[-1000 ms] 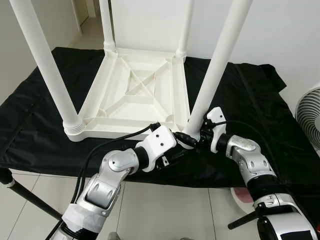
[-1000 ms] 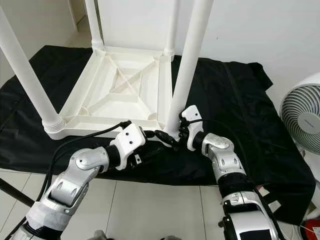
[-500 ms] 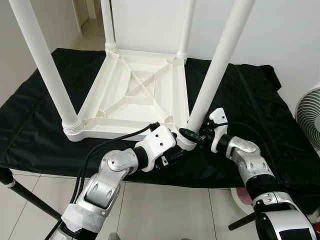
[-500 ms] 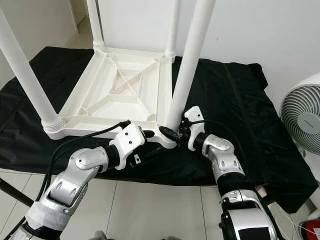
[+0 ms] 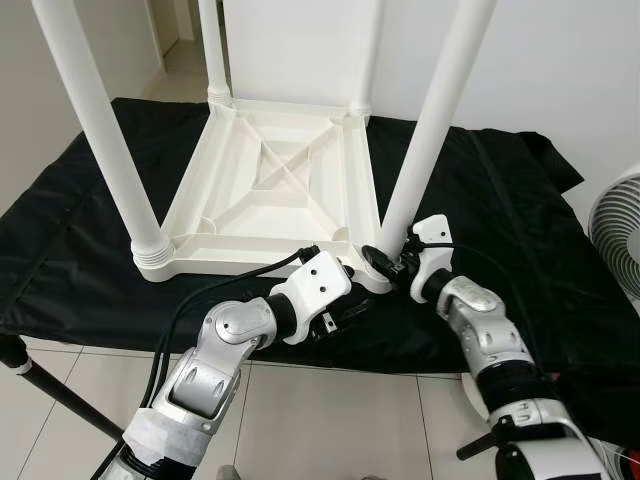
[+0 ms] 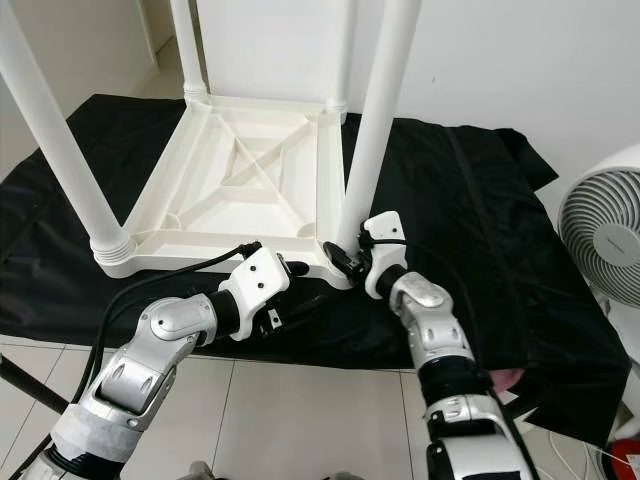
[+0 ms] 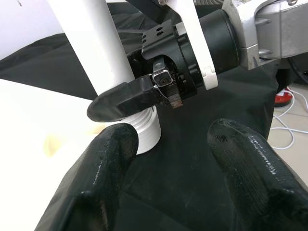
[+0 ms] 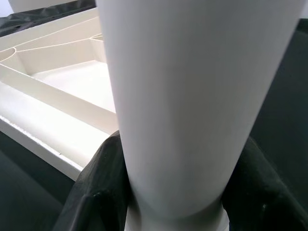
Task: Building children table
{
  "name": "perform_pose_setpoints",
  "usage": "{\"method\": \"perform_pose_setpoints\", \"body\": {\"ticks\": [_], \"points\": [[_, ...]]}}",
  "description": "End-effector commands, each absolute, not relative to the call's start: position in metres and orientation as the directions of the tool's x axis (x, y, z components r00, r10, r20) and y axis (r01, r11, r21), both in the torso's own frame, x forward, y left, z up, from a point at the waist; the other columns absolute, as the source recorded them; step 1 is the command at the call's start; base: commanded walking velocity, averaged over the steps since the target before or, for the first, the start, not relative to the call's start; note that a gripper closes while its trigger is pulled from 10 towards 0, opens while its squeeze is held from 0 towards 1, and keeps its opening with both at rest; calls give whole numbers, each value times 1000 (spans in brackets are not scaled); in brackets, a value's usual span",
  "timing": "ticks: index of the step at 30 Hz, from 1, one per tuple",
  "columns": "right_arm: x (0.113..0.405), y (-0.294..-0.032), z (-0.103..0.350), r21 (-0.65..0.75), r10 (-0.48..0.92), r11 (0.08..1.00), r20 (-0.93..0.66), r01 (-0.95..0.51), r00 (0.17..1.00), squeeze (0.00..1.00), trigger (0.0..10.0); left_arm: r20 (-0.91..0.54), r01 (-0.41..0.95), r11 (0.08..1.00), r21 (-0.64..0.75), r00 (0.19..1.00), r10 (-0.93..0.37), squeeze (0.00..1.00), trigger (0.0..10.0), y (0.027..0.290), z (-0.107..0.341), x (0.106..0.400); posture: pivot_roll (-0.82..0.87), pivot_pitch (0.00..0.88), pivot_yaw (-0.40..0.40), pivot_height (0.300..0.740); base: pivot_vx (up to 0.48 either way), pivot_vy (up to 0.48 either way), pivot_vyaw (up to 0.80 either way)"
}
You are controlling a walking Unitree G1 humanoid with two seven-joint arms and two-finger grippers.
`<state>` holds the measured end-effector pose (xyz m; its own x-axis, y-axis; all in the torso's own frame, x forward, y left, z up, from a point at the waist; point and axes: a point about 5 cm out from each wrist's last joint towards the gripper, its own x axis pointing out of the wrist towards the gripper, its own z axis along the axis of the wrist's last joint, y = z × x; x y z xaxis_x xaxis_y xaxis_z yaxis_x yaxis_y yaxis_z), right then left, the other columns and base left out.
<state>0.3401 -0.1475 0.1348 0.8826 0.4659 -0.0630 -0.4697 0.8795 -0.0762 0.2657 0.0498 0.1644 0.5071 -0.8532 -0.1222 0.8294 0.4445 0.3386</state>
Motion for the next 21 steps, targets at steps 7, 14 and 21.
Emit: {"method": "perform_pose_setpoints", "body": {"ticks": [7, 14, 21], "points": [[324, -154, 141, -89, 10, 996, 22, -8, 1000, 0, 10000, -109, 802, 493, 337, 553, -826, 0, 10000, 52, 164, 266, -105, 23, -22, 740, 0, 0, 0], [301, -134, 139, -39, -91, 995, 43, 93, 995, 0, 10000, -113, 804, 491, 336, 552, -826, 0, 10000, 52, 163, 266, -100, 29, -21, 740, 0, 0, 0], [302, -139, 142, -53, -133, 989, 38, 135, 990, 0, 10000, -112, 803, 492, 337, 553, -825, 0, 10000, 52, 164, 266, -103, 34, -22, 740, 0, 0, 0]]}}
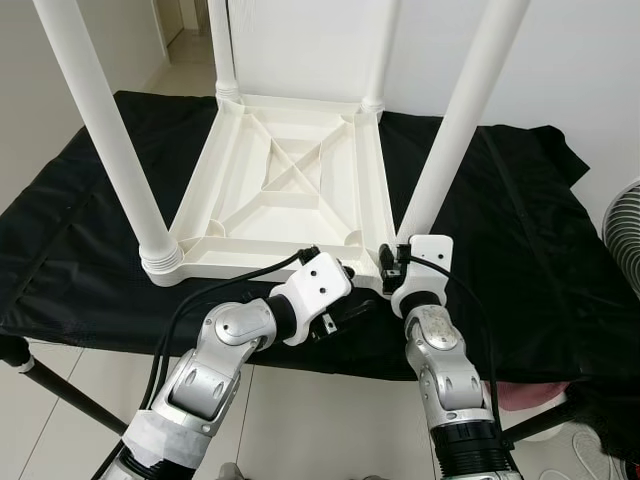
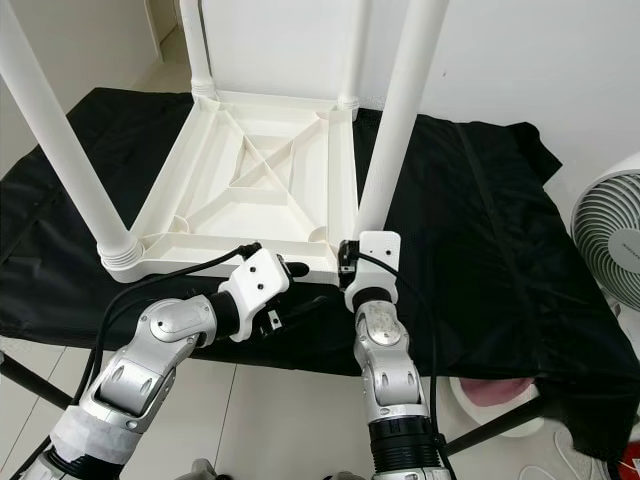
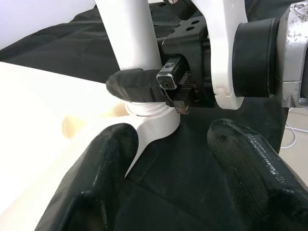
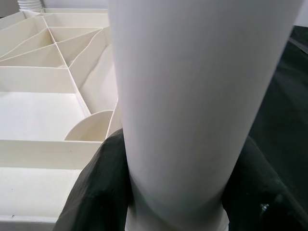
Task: Building children table
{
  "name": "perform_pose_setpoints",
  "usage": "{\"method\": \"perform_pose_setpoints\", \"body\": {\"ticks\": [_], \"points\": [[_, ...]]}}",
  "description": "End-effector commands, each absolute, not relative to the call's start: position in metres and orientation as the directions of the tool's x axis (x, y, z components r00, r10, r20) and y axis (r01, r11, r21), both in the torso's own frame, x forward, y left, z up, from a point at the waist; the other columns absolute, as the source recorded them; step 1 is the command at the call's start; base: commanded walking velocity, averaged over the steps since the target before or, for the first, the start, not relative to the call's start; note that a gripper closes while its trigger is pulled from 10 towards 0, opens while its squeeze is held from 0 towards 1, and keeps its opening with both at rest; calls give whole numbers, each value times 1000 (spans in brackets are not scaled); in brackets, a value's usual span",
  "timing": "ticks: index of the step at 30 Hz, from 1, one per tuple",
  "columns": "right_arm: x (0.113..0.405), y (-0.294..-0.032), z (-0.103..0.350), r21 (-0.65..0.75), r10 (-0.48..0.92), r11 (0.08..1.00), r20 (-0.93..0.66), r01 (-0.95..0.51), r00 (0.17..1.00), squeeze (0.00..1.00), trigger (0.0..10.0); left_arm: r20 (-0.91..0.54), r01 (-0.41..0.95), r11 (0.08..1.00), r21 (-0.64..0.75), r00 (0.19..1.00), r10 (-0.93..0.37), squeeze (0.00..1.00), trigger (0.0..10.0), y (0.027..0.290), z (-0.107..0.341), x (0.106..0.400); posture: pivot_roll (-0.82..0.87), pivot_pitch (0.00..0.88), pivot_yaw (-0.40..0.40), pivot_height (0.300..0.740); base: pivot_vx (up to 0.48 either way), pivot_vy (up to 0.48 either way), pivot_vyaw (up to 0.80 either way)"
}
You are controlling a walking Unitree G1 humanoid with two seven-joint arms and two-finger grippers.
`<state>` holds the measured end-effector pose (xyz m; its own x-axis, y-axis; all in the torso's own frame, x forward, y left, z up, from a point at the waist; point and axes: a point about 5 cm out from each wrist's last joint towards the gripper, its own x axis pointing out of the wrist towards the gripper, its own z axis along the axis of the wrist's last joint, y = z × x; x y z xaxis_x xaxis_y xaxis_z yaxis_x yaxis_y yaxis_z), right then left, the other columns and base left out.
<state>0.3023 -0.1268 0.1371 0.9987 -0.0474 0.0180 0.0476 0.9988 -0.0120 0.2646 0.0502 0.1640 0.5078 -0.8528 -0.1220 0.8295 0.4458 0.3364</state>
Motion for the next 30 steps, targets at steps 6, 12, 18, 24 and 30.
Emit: {"method": "perform_pose_setpoints", "body": {"ticks": [6, 12, 18, 24, 30], "points": [[301, -140, 143, -53, -148, 987, 34, 149, 988, 94, 10000, -112, 801, 495, 338, 556, -824, 0, 10000, 51, 163, 266, -100, 37, -27, 740, 0, 0, 0], [305, -140, 149, -33, -38, 999, 65, 40, 997, 1000, 10000, -110, 797, 501, 336, 562, -820, 0, 10000, 52, 164, 266, -99, 42, -30, 740, 0, 0, 0], [318, -150, 146, -68, 100, 993, 5, -100, 995, 1000, 10000, -107, 793, 507, 338, 567, -816, 0, 10000, 52, 164, 267, -102, 48, -33, 740, 0, 0, 0], [331, -153, 146, -192, 353, 913, -67, -359, 933, 0, 10000, -102, 791, 510, 337, 569, -816, 0, 10000, 52, 165, 268, -107, 52, -29, 740, 0, 0, 0], [335, -151, 146, -231, 504, 826, -108, -515, 857, 0, 10000, -100, 789, 513, 338, 572, -814, 0, 10000, 52, 167, 270, -106, 54, -18, 740, 0, 0, 0]]}}
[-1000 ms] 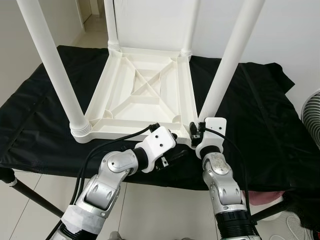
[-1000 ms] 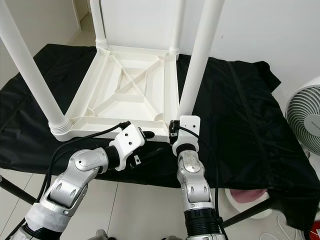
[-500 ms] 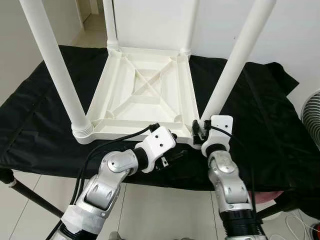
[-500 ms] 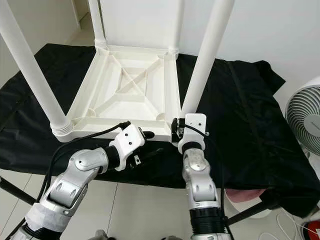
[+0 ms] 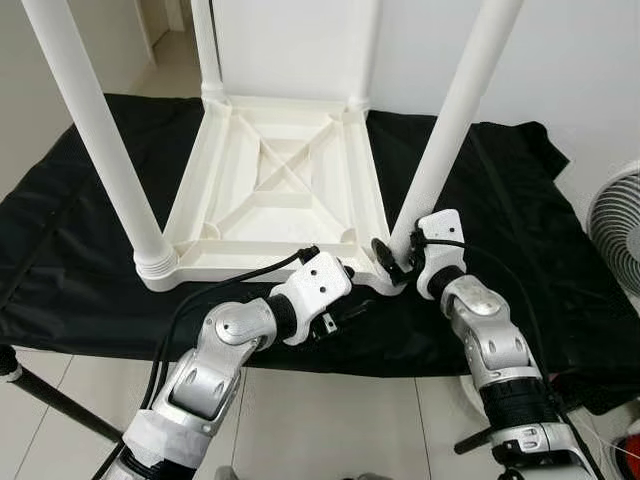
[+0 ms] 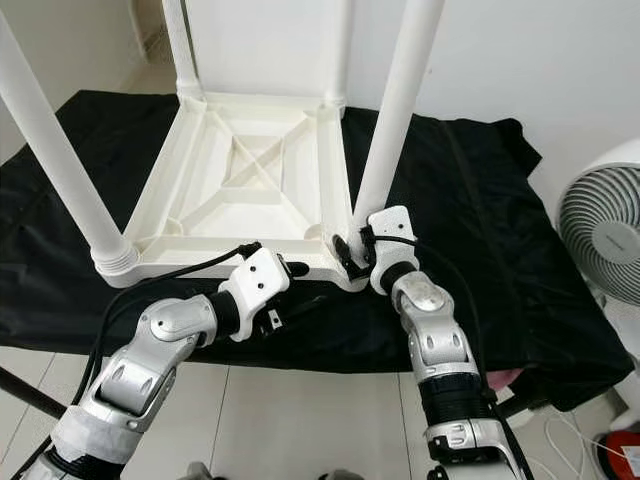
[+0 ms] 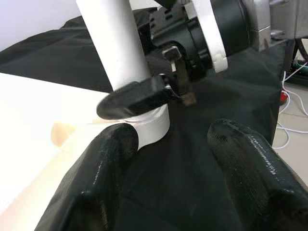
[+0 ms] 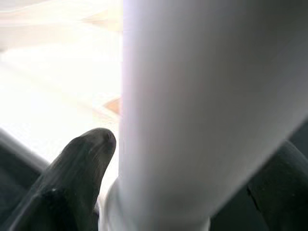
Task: Building children table
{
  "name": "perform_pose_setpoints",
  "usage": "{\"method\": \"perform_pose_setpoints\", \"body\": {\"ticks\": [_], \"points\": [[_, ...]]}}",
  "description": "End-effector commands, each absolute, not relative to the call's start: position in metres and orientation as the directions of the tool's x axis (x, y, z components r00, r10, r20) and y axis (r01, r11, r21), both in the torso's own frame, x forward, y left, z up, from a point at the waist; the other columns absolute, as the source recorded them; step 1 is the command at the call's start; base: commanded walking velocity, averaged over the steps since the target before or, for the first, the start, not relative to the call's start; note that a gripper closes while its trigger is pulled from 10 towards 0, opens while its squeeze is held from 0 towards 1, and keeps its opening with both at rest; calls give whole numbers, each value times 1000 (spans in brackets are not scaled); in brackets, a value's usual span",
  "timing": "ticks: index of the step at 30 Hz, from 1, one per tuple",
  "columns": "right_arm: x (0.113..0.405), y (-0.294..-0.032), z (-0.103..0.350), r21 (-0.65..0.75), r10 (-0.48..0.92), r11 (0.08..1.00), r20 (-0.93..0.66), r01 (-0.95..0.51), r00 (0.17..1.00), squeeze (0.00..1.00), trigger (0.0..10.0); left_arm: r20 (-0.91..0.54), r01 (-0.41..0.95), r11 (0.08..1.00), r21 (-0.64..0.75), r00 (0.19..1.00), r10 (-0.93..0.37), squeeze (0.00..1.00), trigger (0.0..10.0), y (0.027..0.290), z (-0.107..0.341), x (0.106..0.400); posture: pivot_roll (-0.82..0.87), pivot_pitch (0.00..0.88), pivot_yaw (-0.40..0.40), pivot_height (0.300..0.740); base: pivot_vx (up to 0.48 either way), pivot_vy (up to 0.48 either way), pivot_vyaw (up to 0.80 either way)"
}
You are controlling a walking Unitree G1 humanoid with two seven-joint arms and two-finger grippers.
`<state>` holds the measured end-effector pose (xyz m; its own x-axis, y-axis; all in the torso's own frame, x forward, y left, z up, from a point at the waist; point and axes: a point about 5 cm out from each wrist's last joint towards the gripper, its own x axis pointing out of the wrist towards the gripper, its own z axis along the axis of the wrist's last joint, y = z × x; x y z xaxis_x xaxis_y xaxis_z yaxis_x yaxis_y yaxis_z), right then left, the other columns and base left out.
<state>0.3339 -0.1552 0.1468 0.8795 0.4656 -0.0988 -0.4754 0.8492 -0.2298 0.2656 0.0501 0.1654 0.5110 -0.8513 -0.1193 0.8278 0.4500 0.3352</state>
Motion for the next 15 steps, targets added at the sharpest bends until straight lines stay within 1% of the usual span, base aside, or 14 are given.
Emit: {"method": "perform_pose_setpoints", "body": {"ticks": [1, 2, 5, 6, 8, 11, 13, 14, 15], "points": [[336, -150, 144, -238, 566, 779, -131, -580, 814, 0, 10000, -99, 787, 514, 341, 574, -813, 0, 10000, 53, 167, 271, -101, 55, -20, 740, 0, 0, 0], [339, -149, 143, -244, 603, 746, -148, -620, 784, 0, 10000, -98, 783, 518, 345, 579, -809, 0, 10000, 54, 168, 272, -94, 55, -19, 740, 0, 0, 0], [341, -147, 142, -240, 629, 723, -158, -648, 761, 0, 10000, -98, 779, 522, 348, 584, -806, 0, 10000, 55, 169, 273, -87, 55, -19, 740, 0, 0, 0], [342, -147, 141, -233, 656, 699, -168, -677, 736, 0, 10000, -97, 776, 525, 350, 588, -803, 0, 10000, 56, 170, 273, -87, 55, -19, 740, 0, 0, 0], [342, -147, 141, -233, 656, 699, -168, -677, 736, 0, 10000, -97, 776, 525, 350, 588, -803, 0, 10000, 56, 170, 273, -87, 55, -19, 740, 0, 0, 0], [345, -146, 142, -211, 707, 657, -160, -724, 689, 0, 10000, -98, 771, 532, 351, 595, -798, 0, 10000, 59, 171, 272, -71, 59, -17, 740, 0, 0, 0], [346, -147, 142, -212, 713, 651, -159, -729, 683, 0, 10000, -99, 770, 533, 351, 596, -797, 0, 10000, 59, 170, 272, -71, 59, -17, 740, 0, 0, 0], [346, -148, 141, -207, 722, 642, -160, -738, 673, 0, 7176, -99, 770, 533, 351, 597, -796, 0, 10000, 60, 170, 272, -70, 60, -13, 740, 0, 0, 0], [347, -149, 141, -204, 726, 638, -162, -743, 668, 0, 3490, -100, 770, 533, 351, 597, -796, 0, 10000, 60, 170, 272, -70, 60, -13, 740, 0, 0, 0]]}}
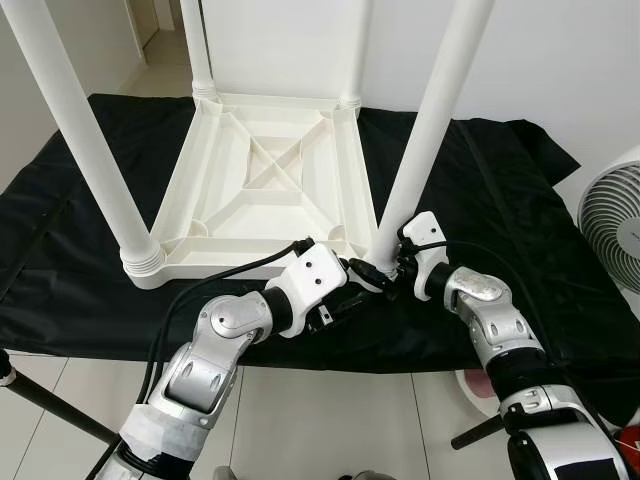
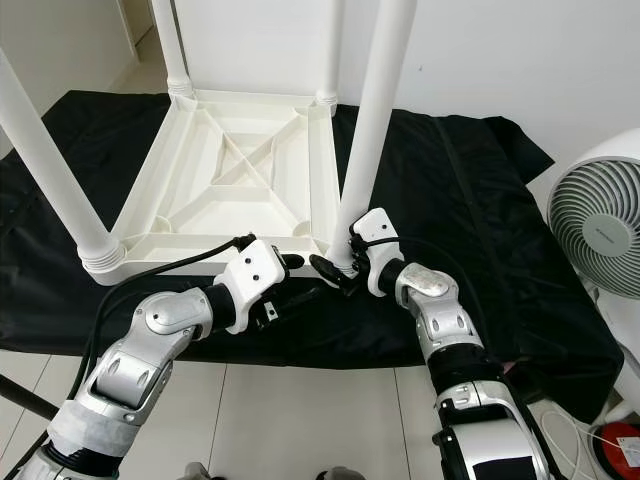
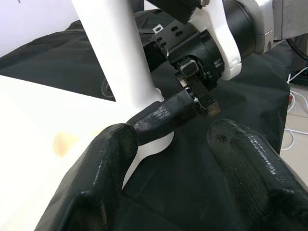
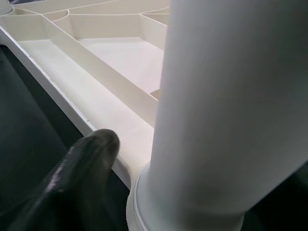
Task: Building children table
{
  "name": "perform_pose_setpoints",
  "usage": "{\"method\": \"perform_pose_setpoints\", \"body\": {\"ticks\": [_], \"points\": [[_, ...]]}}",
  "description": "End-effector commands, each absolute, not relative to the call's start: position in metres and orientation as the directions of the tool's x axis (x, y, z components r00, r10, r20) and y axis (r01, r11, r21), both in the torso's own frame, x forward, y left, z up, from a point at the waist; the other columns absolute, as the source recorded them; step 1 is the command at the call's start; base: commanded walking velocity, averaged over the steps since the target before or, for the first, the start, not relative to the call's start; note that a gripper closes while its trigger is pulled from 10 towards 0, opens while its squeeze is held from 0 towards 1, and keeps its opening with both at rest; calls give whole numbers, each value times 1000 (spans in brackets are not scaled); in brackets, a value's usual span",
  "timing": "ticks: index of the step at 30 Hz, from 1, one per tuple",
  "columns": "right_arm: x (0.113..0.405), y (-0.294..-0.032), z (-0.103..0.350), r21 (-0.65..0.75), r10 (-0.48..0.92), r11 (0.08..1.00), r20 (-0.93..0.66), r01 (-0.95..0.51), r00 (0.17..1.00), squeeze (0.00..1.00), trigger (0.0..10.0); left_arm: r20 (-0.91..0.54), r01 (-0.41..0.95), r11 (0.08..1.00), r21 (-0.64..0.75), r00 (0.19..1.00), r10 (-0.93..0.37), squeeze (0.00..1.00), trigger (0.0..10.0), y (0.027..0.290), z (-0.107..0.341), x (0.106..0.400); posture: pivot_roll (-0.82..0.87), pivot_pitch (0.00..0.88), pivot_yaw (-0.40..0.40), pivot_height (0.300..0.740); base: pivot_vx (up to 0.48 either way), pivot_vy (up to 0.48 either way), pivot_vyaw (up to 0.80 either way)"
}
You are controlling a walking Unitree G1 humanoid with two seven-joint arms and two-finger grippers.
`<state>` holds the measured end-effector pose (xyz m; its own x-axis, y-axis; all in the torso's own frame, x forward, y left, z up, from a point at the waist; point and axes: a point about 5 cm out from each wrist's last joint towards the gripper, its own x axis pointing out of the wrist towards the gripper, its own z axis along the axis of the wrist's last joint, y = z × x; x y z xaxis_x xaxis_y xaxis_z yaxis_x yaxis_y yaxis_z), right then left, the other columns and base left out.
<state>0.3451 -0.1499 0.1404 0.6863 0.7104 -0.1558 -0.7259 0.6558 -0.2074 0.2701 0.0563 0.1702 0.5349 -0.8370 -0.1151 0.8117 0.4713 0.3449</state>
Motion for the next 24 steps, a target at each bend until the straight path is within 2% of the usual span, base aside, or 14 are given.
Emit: {"method": "perform_pose_setpoints", "body": {"ticks": [1, 2, 3, 13, 14, 15, 16, 18, 21, 24], "points": [[347, -150, 140, -196, 729, 638, -156, -744, 666, 0, 1098, -101, 770, 532, 351, 597, -796, 0, 10000, 60, 170, 272, -70, 60, -13, 740, 0, 0, 0], [347, -150, 140, -196, 729, 638, -156, -744, 666, 0, 1098, -101, 770, 532, 351, 597, -796, 0, 10000, 60, 170, 272, -70, 60, -13, 740, 0, 0, 0], [348, -151, 139, -180, 739, 632, -152, -754, 656, 0, 0, -102, 771, 532, 351, 596, -797, 0, 10000, 60, 170, 272, -70, 60, -13, 740, 0, 0, 0], [345, -155, 128, -157, 743, 632, -155, -759, 651, 0, 0, -106, 776, 524, 350, 589, -801, 0, 10000, 59, 171, 272, -78, 66, -2, 740, 0, 0, 0], [345, -156, 128, -152, 733, 648, -141, -747, 665, 0, 4157, -107, 777, 523, 350, 588, -802, 0, 10000, 59, 171, 272, -78, 66, -2, 740, 0, 0, 0], [345, -156, 128, -152, 733, 648, -141, -747, 665, 0, 4157, -107, 777, 523, 350, 588, -802, 0, 10000, 59, 171, 272, -78, 66, -2, 740, 0, 0, 0], [345, -156, 128, -152, 716, 667, -141, -730, 684, 0, 10000, -107, 778, 523, 349, 587, -802, 0, 10000, 59, 171, 272, -82, 67, -3, 740, 0, 0, 0], [345, -156, 128, -152, 716, 667, -141, -730, 684, 0, 10000, -107, 778, 523, 349, 587, -802, 0, 10000, 59, 171, 272, -82, 67, -3, 740, 0, 0, 0], [348, -155, 128, -155, 610, 764, -142, -626, 780, 0, 10000, -106, 781, 521, 344, 583, -805, 0, 10000, 57, 170, 271, -90, 73, -8, 740, 0, 0, 0], [348, -149, 132, -129, 548, 819, -112, -559, 829, 0, 10000, -108, 783, 519, 343, 582, -806, 0, 10000, 56, 169, 270, -93, 76, -11, 740, 0, 0, 0]]}}
